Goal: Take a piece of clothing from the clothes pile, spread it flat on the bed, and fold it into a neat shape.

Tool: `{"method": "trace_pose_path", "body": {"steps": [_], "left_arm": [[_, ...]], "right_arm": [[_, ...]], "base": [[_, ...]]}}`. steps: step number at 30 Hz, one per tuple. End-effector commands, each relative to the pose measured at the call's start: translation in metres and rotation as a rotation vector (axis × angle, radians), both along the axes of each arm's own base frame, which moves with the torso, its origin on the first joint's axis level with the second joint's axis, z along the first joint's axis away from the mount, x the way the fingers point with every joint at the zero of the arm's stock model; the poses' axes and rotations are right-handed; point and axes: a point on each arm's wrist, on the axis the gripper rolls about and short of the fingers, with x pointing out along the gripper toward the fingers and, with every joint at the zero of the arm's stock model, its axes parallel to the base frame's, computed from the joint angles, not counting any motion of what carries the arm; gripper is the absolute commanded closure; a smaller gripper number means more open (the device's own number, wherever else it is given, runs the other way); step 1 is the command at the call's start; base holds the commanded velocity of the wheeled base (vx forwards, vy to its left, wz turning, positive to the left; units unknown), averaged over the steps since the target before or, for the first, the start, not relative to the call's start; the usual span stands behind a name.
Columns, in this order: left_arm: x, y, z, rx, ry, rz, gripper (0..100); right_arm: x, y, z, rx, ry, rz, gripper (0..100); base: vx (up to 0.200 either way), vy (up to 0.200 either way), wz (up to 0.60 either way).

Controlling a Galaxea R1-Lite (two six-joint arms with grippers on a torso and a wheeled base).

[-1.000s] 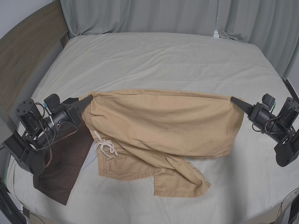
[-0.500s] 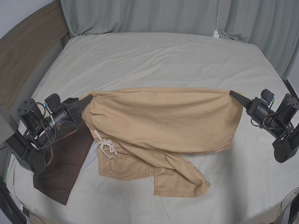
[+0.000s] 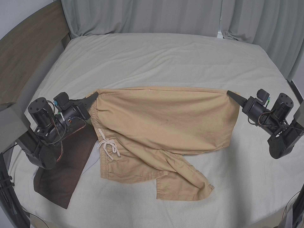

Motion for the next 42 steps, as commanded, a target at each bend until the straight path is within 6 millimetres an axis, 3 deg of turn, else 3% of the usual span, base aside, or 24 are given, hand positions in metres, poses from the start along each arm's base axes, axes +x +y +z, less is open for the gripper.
{"method": "trace_pose_path", "body": {"steps": [1, 29, 42], "left_arm": [[0.017, -0.001, -0.016, 0.003, 0.018, 0.008, 100], [0.076, -0.004, -0.054, -0.062, 0.023, 0.05, 100], [0.087, -0.005, -0.065, -0.083, 0.032, 0.047, 100]], "right_arm": [[0.019, 0.0, -0.021, -0.002, 0.037, -0.001, 100], [0.088, 0.007, -0.063, 0.004, -0.003, 0.004, 100], [0.102, 0.008, -0.076, 0.005, -0.012, 0.006, 100]], "base": [[0.0, 0.0, 0.0], [0.0, 0.0, 0.0], [0.0, 0.0, 0.0]]}}
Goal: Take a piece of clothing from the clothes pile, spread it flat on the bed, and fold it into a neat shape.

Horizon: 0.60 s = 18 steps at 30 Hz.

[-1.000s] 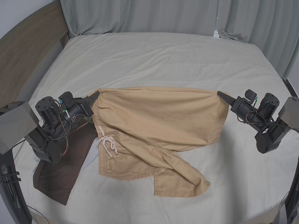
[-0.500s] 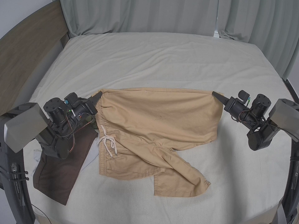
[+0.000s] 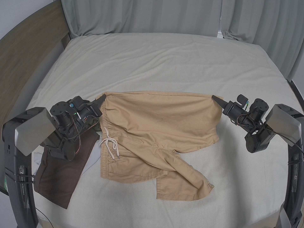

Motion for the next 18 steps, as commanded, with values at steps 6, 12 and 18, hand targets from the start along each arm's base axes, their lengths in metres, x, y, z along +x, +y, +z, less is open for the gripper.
{"method": "trace_pose_path", "body": {"steps": [6, 12, 18], "left_arm": [[0.008, 0.002, -0.012, 0.0, 0.012, 0.002, 100], [0.009, 0.002, -0.013, 0.0, 0.014, -0.001, 0], [0.008, 0.001, -0.021, -0.017, 0.096, -0.001, 0]], "right_arm": [[0.006, 0.001, -0.003, 0.0, -0.011, 0.002, 100], [0.01, 0.001, 0.002, 0.03, -0.017, 0.0, 0], [0.005, 0.0, -0.008, 0.036, 0.029, -0.022, 0]], "base": [[0.0, 0.0, 0.0], [0.0, 0.0, 0.0], [0.0, 0.0, 0.0]]}}
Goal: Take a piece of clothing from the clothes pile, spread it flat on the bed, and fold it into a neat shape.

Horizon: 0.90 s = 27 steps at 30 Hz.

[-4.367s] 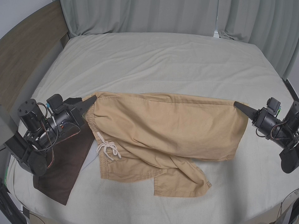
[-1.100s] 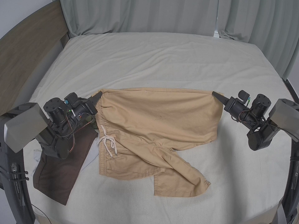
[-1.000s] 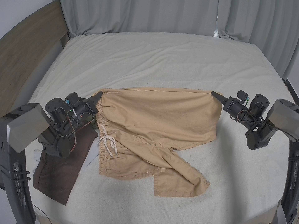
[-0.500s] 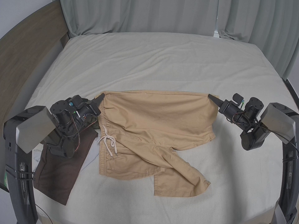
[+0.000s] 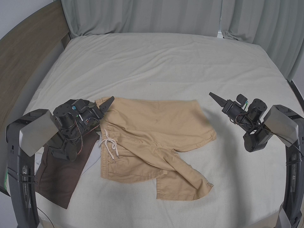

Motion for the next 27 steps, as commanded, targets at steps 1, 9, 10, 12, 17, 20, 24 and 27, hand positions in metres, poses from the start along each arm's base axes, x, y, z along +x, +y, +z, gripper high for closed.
{"method": "trace_pose_path", "body": {"steps": [1, 9, 10, 12, 17, 20, 24, 27], "left_arm": [[-0.001, 0.003, -0.008, 0.004, 0.072, 0.008, 0], [-0.023, 0.023, 0.007, 0.01, 0.139, 0.038, 0], [-0.028, 0.023, 0.011, 0.011, 0.141, 0.038, 0], [-0.04, 0.024, 0.02, 0.013, 0.141, 0.036, 0], [-0.075, 0.025, 0.03, 0.023, 0.178, -0.018, 0], [-0.092, 0.025, 0.033, 0.027, 0.18, -0.047, 0], [-0.104, 0.026, 0.031, 0.029, 0.182, -0.075, 0], [-0.114, 0.028, 0.027, 0.034, 0.185, -0.078, 0]], "right_arm": [[-0.008, -0.001, -0.002, -0.002, 0.028, -0.004, 0], [-0.046, -0.001, 0.019, -0.016, 0.071, -0.005, 0], [-0.052, -0.002, 0.021, -0.02, 0.078, -0.005, 0], [-0.064, -0.001, 0.024, -0.03, 0.096, -0.004, 0], [-0.097, 0.003, 0.03, -0.048, 0.141, 0.012, 0], [-0.113, 0.003, 0.035, -0.05, 0.157, 0.019, 0], [-0.126, 0.003, 0.037, -0.053, 0.171, 0.023, 0], [-0.135, 0.002, 0.039, -0.061, 0.177, 0.019, 0]], "base": [[0.0, 0.0, 0.0], [0.0, 0.0, 0.0], [0.0, 0.0, 0.0], [0.0, 0.0, 0.0], [0.0, 0.0, 0.0], [0.0, 0.0, 0.0], [0.0, 0.0, 0.0], [0.0, 0.0, 0.0]]}}
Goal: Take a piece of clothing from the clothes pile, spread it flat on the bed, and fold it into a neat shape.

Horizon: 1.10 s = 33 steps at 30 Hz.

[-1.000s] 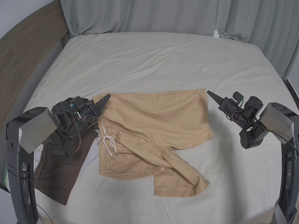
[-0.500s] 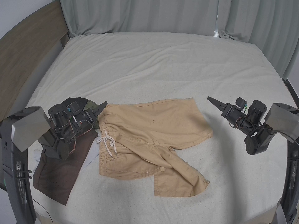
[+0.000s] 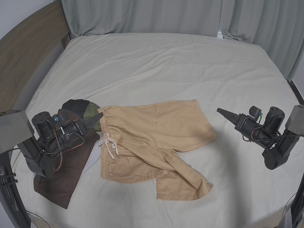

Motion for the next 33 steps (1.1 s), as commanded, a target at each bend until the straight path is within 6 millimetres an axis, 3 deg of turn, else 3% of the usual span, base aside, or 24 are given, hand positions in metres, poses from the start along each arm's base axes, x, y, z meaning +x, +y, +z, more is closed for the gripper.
{"method": "trace_pose_path", "body": {"steps": [1, 8, 16, 33], "left_arm": [[-0.022, 0.003, 0.01, 0.003, -0.013, -0.015, 0], [-0.034, 0.017, 0.018, 0.009, -0.021, -0.029, 0], [-0.048, 0.017, 0.018, 0.014, 0.003, -0.065, 0], [-0.068, 0.016, -0.01, 0.109, 0.076, -0.12, 0]], "right_arm": [[-0.023, -0.001, 0.015, -0.02, -0.027, 0.002, 0], [-0.031, -0.001, 0.002, -0.101, -0.023, 0.005, 0], [-0.036, -0.002, -0.01, -0.111, 0.029, 0.007, 0], [-0.042, 0.001, -0.051, -0.16, 0.166, 0.032, 0]], "base": [[0.0, 0.0, 0.0], [0.0, 0.0, 0.0], [0.0, 0.0, 0.0], [0.0, 0.0, 0.0]]}}
